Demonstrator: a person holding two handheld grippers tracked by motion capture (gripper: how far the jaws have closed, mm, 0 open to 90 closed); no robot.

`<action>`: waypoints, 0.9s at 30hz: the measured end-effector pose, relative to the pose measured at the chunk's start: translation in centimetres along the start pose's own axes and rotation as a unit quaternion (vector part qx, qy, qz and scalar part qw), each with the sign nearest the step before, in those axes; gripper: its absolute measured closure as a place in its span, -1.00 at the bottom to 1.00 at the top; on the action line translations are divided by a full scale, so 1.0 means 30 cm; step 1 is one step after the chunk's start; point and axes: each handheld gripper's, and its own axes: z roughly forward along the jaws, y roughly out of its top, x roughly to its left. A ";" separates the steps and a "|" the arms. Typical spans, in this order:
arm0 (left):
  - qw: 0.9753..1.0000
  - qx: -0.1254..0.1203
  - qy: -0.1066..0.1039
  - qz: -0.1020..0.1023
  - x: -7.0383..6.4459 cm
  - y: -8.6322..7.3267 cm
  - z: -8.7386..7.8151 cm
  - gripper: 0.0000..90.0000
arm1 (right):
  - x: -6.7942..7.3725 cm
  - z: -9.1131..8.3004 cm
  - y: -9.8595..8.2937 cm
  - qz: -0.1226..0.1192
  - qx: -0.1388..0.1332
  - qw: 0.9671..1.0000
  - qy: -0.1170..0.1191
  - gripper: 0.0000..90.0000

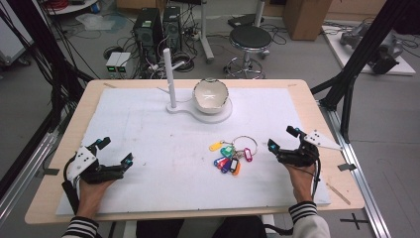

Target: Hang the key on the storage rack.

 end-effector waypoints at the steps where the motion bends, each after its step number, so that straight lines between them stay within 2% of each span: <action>1: 1.000 0.000 0.000 0.000 0.000 0.000 0.000 -0.96 | -0.004 0.006 0.017 -0.004 0.006 1.000 0.001 -0.98; 6: 1.000 -0.001 0.000 -0.002 0.001 0.000 0.000 -0.96 | -0.021 0.041 0.096 -0.014 0.050 0.999 0.007 -0.98; 7: 1.000 -0.001 0.000 -0.002 0.001 0.000 0.000 -0.96 | -0.021 0.041 0.096 -0.014 0.050 0.999 0.007 -0.98; 8: 1.000 0.000 -0.001 -0.002 0.001 0.000 0.000 -0.96 | -0.028 0.062 0.123 -0.012 0.071 0.997 0.011 -0.98; 9: 1.000 0.000 0.000 -0.002 0.001 0.000 0.000 -0.96 | -0.028 0.062 0.123 -0.012 0.071 0.997 0.011 -0.98; 10: 1.000 0.000 -0.001 -0.002 0.001 0.000 0.000 -0.96 | -0.032 0.082 0.148 -0.017 0.095 0.995 0.014 -0.98; 11: 1.000 0.000 -0.001 -0.002 0.001 0.000 0.000 -0.96 | -0.032 0.082 0.148 -0.017 0.095 0.995 0.014 -0.98; 14: 1.000 0.000 0.000 0.000 0.000 0.000 0.001 -0.96 | -0.035 0.122 0.193 -0.033 0.136 0.990 0.023 -0.98; 15: 1.000 0.001 0.000 0.000 -0.001 0.000 0.001 -0.96 | -0.035 0.122 0.193 -0.033 0.136 0.990 0.023 -0.98; 18: 1.000 0.001 0.000 -0.002 -0.001 0.000 0.002 -0.96 | -0.040 0.151 0.217 -0.040 0.169 0.985 0.026 -0.98; 19: 1.000 0.000 0.000 -0.003 -0.001 0.000 0.002 -0.96 | -0.045 0.172 0.231 -0.046 0.192 0.980 0.030 -0.98; 22: 1.000 0.000 0.001 -0.002 -0.001 0.000 0.002 -0.96 | -0.046 0.203 0.251 -0.061 0.229 0.971 0.037 -0.98; 23: 1.000 0.000 0.001 -0.002 -0.001 0.000 0.002 -0.96 | -0.046 0.203 0.251 -0.061 0.229 0.971 0.037 -0.98; 24: 1.000 0.001 0.000 -0.001 0.000 0.000 0.002 -0.96 | -0.045 0.223 0.261 -0.066 0.251 0.965 0.042 -0.98; 25: 1.000 0.001 0.000 -0.001 0.000 0.000 0.002 -0.96 | -0.044 0.233 0.264 -0.067 0.260 0.962 0.045 -0.98; 26: 1.000 0.001 0.000 -0.002 0.000 0.000 0.002 -0.96 | -0.043 0.242 0.267 -0.069 0.268 0.960 0.046 -0.98; 27: 1.000 0.001 0.000 -0.002 0.000 0.000 0.002 -0.96 | -0.043 0.242 0.267 -0.069 0.268 0.960 0.046 -0.98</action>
